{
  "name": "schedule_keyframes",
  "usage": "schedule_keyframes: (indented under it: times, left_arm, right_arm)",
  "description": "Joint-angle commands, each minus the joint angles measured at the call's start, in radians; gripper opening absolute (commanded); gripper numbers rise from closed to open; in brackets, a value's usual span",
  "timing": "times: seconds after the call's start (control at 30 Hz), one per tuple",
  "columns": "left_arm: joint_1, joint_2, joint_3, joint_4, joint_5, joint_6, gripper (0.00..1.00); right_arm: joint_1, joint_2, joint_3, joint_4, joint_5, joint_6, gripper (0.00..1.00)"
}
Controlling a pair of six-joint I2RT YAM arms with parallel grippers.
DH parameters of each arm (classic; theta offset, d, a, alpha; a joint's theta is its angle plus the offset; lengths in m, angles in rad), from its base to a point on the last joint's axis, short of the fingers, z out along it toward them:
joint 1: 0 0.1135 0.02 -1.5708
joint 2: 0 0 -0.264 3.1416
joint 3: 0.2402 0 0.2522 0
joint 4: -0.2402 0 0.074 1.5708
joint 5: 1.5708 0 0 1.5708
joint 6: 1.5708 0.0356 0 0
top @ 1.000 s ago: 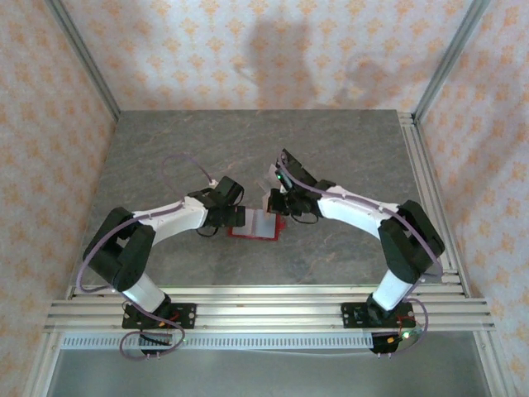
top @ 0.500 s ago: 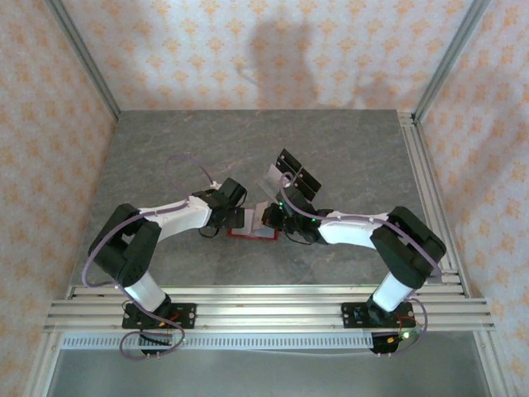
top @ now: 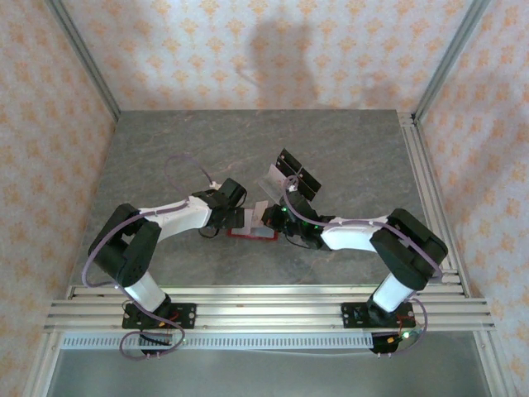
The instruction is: Put the credit cards into the card holder
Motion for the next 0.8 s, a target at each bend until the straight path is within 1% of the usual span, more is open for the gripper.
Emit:
schedule_keyframes:
  times: [0.0,0.67,0.7,0.77]
  left_arm:
    - [-0.005,-0.003,-0.025,-0.052,-0.054,-0.002,0.97]
    - [-0.007,-0.008,-0.031,-0.058,-0.062,-0.003,0.97]
    - [-0.006,-0.008,-0.031,-0.058,-0.062,-0.031,0.97]
    - [-0.008,-0.008,-0.030,-0.058,-0.063,-0.033,0.97]
  right_arm:
    - [0.006,-0.012,-0.016,0.067,0.009,0.026,0.00]
    - [0.018,0.048,-0.073,0.160,-0.020,0.073,0.00]
    - [0.018,0.052,-0.075,0.166,-0.023,0.075,0.00]
    - [0.018,0.060,-0.078,0.179,-0.027,0.080,0.00]
